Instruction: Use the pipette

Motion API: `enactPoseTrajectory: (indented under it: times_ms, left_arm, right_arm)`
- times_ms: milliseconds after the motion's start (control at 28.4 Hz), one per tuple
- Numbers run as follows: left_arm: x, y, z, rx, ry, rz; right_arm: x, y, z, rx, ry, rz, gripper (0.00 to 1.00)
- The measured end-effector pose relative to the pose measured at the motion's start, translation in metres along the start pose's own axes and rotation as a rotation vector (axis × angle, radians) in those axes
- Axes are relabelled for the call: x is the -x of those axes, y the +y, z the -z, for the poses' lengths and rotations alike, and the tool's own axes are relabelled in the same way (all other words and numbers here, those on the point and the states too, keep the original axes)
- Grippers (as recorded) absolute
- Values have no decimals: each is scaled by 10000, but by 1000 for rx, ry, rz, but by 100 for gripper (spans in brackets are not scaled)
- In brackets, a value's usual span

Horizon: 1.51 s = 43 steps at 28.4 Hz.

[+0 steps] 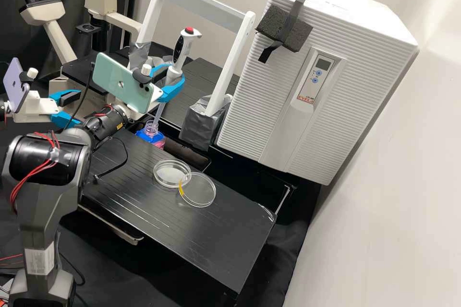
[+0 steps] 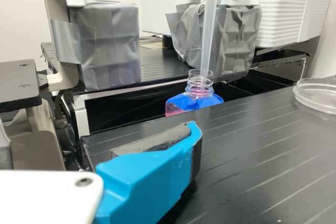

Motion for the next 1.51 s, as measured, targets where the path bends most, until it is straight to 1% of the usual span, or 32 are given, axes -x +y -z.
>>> enactPoseTrajectory:
  times_ms: [141, 176, 282, 317, 423, 458, 528, 599, 634, 669, 704, 740, 775, 881, 916, 986, 1057, 1092, 1127, 1198, 1303, 1374, 1515]
  left_arm:
    - [0, -1, -5, 0, -2, 0]
    - [0, -1, -5, 0, -2, 0]
    - [-1, -3, -11, 0, -4, 1]
    - [-1, -3, -11, 0, -4, 1]
    - [-2, -6, -23, -1, -8, 2]
    - [-2, -8, -29, -1, -10, 3]
    - [-3, -12, -46, -1, -15, 4]
    - [-3, -15, -55, -3, -19, 5]
    - [-3, -16, -59, -4, -22, 6]
    - [-3, -19, -68, -8, -28, 8]
    - [-4, -22, -78, -12, -34, 10]
    - [-4, -23, -80, -12, -35, 11]
    - [-4, -23, -81, -13, -36, 11]
    - [-17, -18, -97, -15, -43, 9]
    - [-24, -16, -97, -15, -43, 8]
    - [-24, -16, -97, -15, -43, 8]
    - [-24, -16, -97, -15, -43, 8]
    - [-24, -17, -98, -16, -44, 9]
    - [-24, -17, -98, -16, -44, 9]
    - [-24, -17, -98, -16, -44, 9]
    - [-26, -16, -103, -16, -46, 8]
    - [-26, -17, -105, -18, -48, 9]
    - [-25, -18, -109, -22, -52, 11]
  right_arm:
    - [27, 174, 113, -30, 31, -37, 0]
    - [30, 199, 127, -32, 36, -42, 0]
    - [62, 343, 215, -58, 60, -73, 0]
    - [73, 377, 232, -62, 67, -80, 0]
    - [128, 506, 259, -61, 90, -96, 0]
    - [166, 575, 263, -61, 95, -99, 0]
    - [230, 652, 261, -58, 103, -94, 0]
    - [291, 740, 258, -60, 107, -96, 0]
    - [347, 802, 245, -52, 108, -95, 0]
    - [389, 843, 232, -50, 107, -97, 0]
    - [428, 869, 215, -42, 105, -98, 0]
    - [485, 917, 204, -23, 102, -107, 0]
    - [527, 944, 188, -10, 98, -111, 0]
    - [635, 998, 128, 32, 79, -124, 0]
    - [687, 1023, 93, 54, 64, -140, 0]
    - [747, 1056, 52, 71, 41, -161, 0]
    - [787, 1079, 9, 78, 15, -174, 0]
    - [818, 1099, -26, 88, -6, -187, 0]
    - [841, 1116, -40, 87, -14, -193, 0]
    - [892, 1150, -78, 94, -33, -211, 0]
    - [938, 1195, -78, 91, -33, -226, 0]
    - [959, 1204, -83, 95, -31, -227, 0]
    - [959, 1189, -79, 89, -33, -220, 0]
